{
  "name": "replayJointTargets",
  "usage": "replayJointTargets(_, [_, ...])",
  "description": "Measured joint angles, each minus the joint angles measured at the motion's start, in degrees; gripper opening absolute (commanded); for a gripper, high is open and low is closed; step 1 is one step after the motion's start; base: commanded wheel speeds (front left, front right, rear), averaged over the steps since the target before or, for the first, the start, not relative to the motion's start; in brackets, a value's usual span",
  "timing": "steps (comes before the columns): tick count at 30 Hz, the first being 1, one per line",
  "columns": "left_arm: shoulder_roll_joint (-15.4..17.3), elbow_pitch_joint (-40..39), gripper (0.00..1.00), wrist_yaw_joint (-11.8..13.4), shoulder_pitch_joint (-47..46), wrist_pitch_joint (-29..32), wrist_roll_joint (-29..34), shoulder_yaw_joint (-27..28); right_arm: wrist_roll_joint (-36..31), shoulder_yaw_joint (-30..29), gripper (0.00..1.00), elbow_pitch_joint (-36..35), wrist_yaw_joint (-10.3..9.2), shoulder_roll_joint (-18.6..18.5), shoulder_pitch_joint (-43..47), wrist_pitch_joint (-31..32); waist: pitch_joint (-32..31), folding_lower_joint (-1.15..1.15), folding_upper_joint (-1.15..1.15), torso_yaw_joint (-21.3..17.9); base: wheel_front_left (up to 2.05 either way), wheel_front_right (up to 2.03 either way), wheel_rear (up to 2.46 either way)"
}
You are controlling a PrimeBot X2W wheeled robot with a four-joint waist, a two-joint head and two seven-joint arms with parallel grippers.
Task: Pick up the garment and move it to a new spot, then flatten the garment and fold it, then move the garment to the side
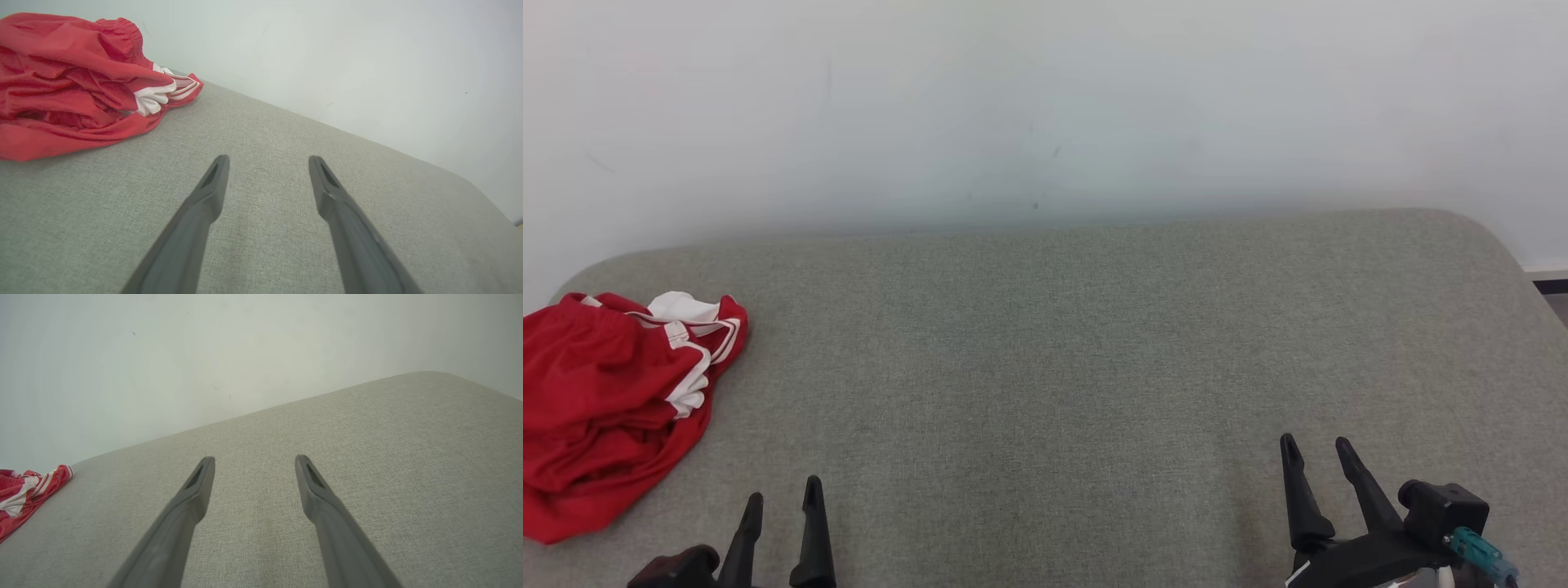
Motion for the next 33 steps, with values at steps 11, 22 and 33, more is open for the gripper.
replayJointTargets(11, [0.2,-0.5,1.0,0.7,0.2,-1.5,5.5,-0.3,-6.4,0.7,1.0,0.5,0.0,0.0,-0.1,-1.4,-0.3,0.0,0.0,-0.3,0.0,0.0,0.0])
replayJointTargets(22, [0.1,-0.5,1.0,1.0,0.5,-2.9,9.3,-0.1,-12.1,1.3,1.0,0.9,0.0,0.0,-0.2,-2.7,-0.7,0.0,0.0,-0.5,0.0,0.0,0.0])
replayJointTargets(33, [-0.5,1.5,1.0,0.1,0.9,-4.1,11.2,0.8,-17.2,2.0,1.0,1.6,0.0,-0.1,-0.2,-3.9,-1.4,0.0,0.0,-0.9,0.0,0.0,0.0])
